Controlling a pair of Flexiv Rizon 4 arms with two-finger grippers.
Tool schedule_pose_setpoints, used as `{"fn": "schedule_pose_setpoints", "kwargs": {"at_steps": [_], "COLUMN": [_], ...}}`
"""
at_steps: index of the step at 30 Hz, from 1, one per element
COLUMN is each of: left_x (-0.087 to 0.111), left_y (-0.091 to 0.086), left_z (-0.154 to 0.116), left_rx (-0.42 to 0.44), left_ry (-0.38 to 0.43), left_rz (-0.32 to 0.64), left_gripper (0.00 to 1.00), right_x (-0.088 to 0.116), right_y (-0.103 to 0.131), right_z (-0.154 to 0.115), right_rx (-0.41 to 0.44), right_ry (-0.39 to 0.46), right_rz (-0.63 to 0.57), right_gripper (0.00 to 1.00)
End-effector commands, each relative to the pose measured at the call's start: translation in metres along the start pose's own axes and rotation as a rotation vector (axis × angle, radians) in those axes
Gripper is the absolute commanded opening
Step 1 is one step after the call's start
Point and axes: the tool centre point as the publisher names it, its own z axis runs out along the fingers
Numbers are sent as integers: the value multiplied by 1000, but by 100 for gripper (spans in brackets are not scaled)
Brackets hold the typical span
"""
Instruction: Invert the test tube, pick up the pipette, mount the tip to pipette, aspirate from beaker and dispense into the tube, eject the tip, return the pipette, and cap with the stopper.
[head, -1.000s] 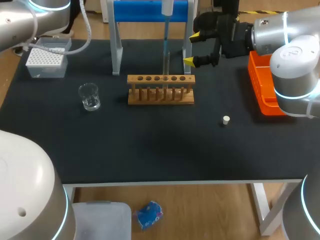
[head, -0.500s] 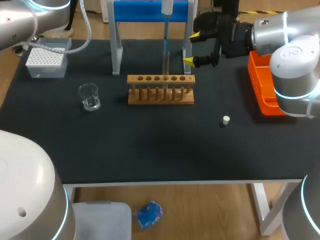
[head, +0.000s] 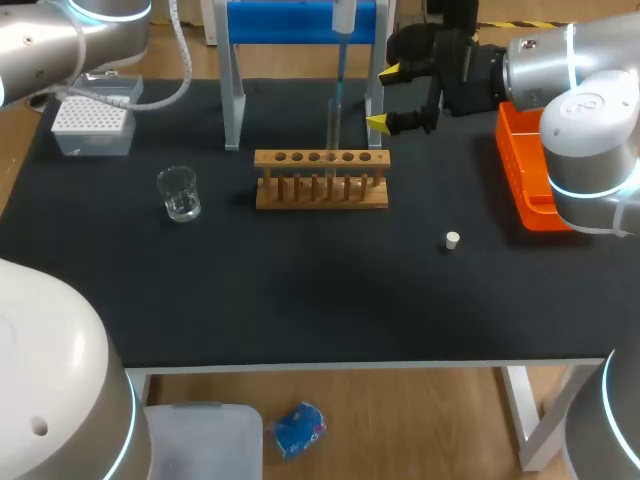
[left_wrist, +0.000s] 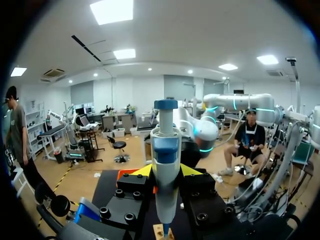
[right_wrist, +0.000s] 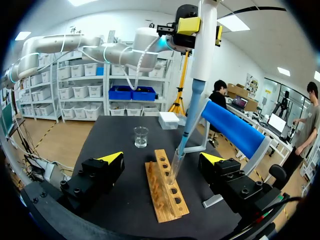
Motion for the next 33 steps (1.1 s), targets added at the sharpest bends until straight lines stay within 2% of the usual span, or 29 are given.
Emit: {"fn": "schedule_pose_setpoints", "kwargs": {"at_steps": [1, 12, 33], "left_x": [5, 9, 2], "left_y": [1, 6, 18], "left_z": [0, -5, -1], "left_rx": [5, 4, 11], "left_ry": [-4, -33, -26], "left_rz": [1, 16, 11], "left_gripper": [0, 0, 0], "right_x": [0, 0, 0], "right_y": [0, 0, 0], "right_z": [0, 0, 0], "right_rx": [-1, -1, -1], "right_ry": [1, 1, 1], "right_rz": [0, 0, 0], "right_gripper": [100, 100, 100]}}
